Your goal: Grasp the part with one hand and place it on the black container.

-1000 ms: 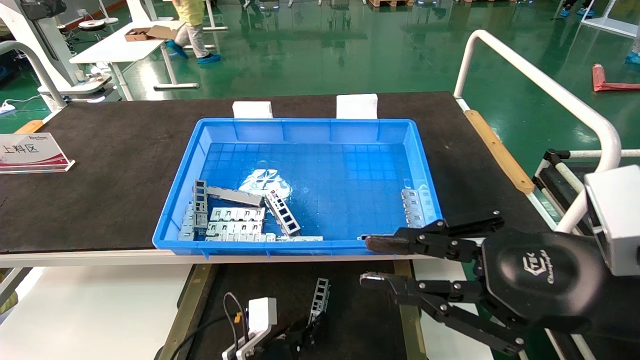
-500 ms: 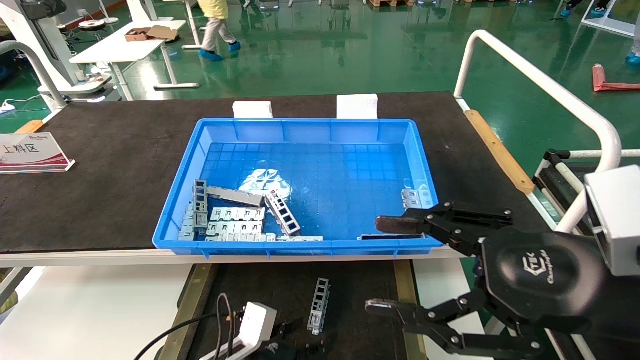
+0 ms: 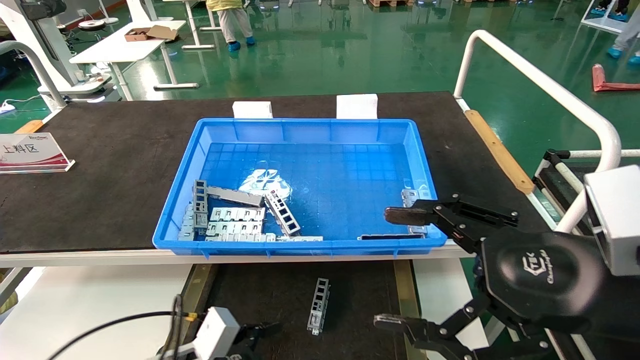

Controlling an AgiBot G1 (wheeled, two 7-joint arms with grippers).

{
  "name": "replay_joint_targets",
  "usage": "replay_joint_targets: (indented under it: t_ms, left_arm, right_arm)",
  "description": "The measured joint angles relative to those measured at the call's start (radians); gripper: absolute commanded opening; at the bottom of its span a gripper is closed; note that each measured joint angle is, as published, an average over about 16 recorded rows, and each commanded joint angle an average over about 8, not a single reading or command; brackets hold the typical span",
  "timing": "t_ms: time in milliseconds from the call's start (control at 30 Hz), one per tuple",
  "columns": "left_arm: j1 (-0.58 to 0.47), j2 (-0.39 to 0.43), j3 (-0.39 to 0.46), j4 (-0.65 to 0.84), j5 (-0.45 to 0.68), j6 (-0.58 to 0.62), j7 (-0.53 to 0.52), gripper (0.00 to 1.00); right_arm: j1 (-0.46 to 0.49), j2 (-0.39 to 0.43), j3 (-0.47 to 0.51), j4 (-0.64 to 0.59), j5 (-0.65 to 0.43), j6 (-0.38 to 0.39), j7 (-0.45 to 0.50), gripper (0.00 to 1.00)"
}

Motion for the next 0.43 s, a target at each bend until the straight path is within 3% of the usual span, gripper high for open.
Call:
replay_joint_targets:
  t_ms: [200, 433]
  left_arm:
    - [-0.002, -0.066, -0.043, -0.004, -0.037, 0.119, 0.034, 1.00]
    - [0.003, -0.099, -0.071, -0.006, -0.065, 0.179, 0.055, 1.00]
  right_arm:
    - [0.000, 0.000, 0.000, 0.000, 0.000, 0.000, 0.000, 1.00]
    - [0.000, 0.000, 0.000, 0.000, 0.000, 0.000, 0.000, 1.00]
